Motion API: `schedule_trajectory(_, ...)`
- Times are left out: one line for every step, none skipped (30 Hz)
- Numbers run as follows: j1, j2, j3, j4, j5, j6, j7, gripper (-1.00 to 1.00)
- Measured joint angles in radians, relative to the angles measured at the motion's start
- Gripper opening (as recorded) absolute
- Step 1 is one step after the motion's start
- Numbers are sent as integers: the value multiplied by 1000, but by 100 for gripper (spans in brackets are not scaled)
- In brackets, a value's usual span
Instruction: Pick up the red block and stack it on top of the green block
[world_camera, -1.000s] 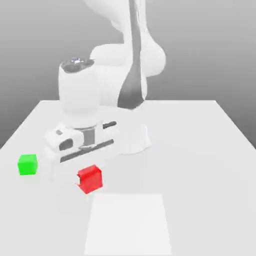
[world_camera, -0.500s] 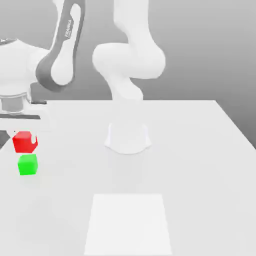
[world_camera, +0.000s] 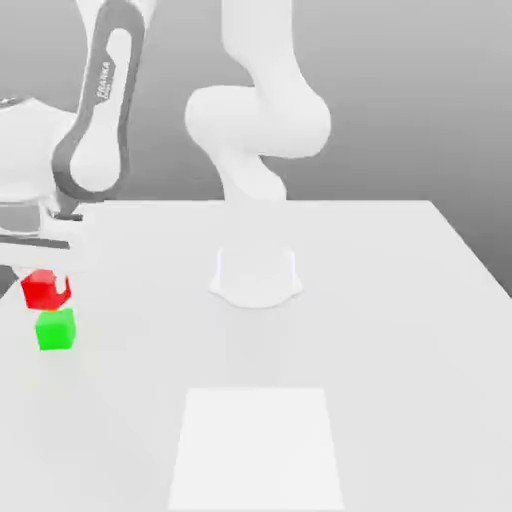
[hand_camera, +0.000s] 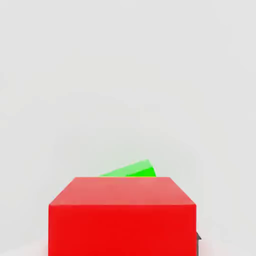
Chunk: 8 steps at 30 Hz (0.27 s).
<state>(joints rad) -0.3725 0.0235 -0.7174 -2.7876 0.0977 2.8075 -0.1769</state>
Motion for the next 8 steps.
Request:
schedule_trajectory(-1,14,7,1,28,8,-20,-100)
schedule_trajectory(-3,28,15,2,56,17,-40,-100)
schedule_trajectory(-6,41,25,3,84,25,-60,-100)
schedule_trajectory(-12,55,36,4,110,32,-79,-100)
schedule_trajectory(-18,68,48,6,136,40,-98,-100)
schedule_trajectory(-26,81,61,7,161,48,-116,-100)
schedule_trajectory(-34,93,75,8,183,55,-133,-100)
schedule_trajectory(-43,105,89,10,205,63,-149,-100)
